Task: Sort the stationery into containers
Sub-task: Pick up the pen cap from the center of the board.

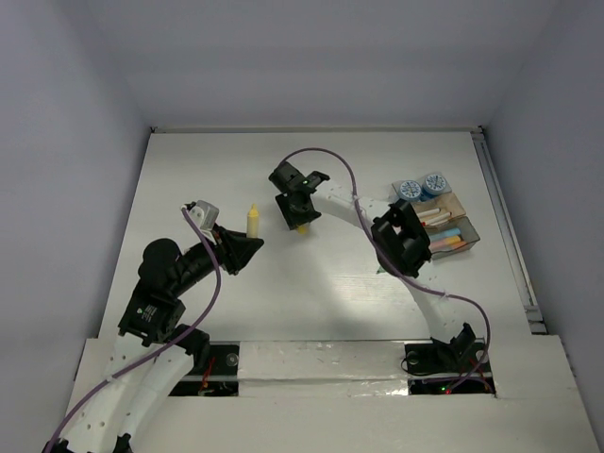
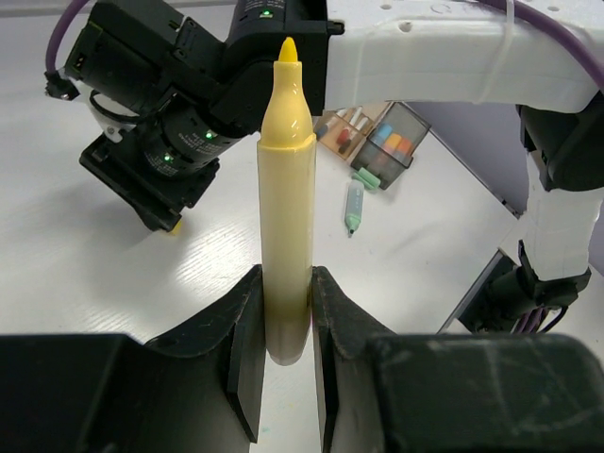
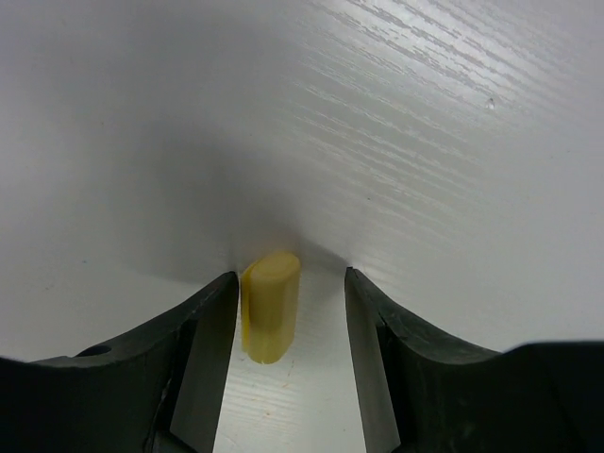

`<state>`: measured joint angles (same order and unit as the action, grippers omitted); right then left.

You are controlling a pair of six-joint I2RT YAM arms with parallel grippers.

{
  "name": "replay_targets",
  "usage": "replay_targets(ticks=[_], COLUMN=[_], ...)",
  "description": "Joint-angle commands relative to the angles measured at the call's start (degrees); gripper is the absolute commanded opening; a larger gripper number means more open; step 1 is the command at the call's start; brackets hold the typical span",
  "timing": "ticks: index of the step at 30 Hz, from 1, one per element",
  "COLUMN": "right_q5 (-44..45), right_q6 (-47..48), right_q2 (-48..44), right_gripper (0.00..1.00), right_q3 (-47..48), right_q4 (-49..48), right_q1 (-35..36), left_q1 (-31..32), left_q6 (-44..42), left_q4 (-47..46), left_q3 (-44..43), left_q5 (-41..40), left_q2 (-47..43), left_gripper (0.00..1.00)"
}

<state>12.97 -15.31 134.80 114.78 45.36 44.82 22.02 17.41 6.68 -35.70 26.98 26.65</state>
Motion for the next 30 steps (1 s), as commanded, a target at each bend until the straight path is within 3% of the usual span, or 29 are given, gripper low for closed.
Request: replay_targets(ticks=[1, 4, 11, 19, 22, 23, 26, 30], right_q5=[6.4, 9.3, 10.1, 8.6, -1.2, -5.6, -26.0, -37.6], right_q6=[3.2, 4.4, 5.0, 1.9, 0.4, -0.3, -4.5, -10.7], right_q2=[3.1, 4.7, 6.5, 0.7, -10.3, -13.7, -26.6, -36.3], right_gripper=[0.55, 0.53, 0.23, 0.0, 0.0, 0.0, 0.0, 0.0], right_q3=[4.3, 6.1, 8.6, 1.7, -6.8, -14.3, -28.6, -39.0], right_q4=[6.3, 8.0, 9.7, 5.1, -6.4, -10.2, -26.8, -43.8], right_q1=[1.5, 2.0, 2.6, 1.0, -1.5, -3.7, -7.3, -7.8], left_q1=[-0.2, -0.2, -0.2, -0.2, -0.2, -0.2, -0.2, -0.2], left_q6=[-0.6, -0.6, -0.7, -0.7, -0.6, -0.5, 0.1, 1.6], left_q4=[-2.8, -2.8, -2.7, -2.6, -2.9, -3.0, -3.8, -5.5], left_q3=[0.0, 0.0, -0.1, -0.2, -0.2, -0.1, 0.0, 0.4], left_q5=[0.8, 0.8, 0.6, 0.5, 0.6, 1.1, 2.2, 4.6], left_q2=[-0.9, -1.0, -1.2, -1.3, -1.3, -1.3, -1.0, -0.2], left_gripper=[0.0, 0.0, 0.0, 0.0, 0.0, 0.0, 0.0, 0.0])
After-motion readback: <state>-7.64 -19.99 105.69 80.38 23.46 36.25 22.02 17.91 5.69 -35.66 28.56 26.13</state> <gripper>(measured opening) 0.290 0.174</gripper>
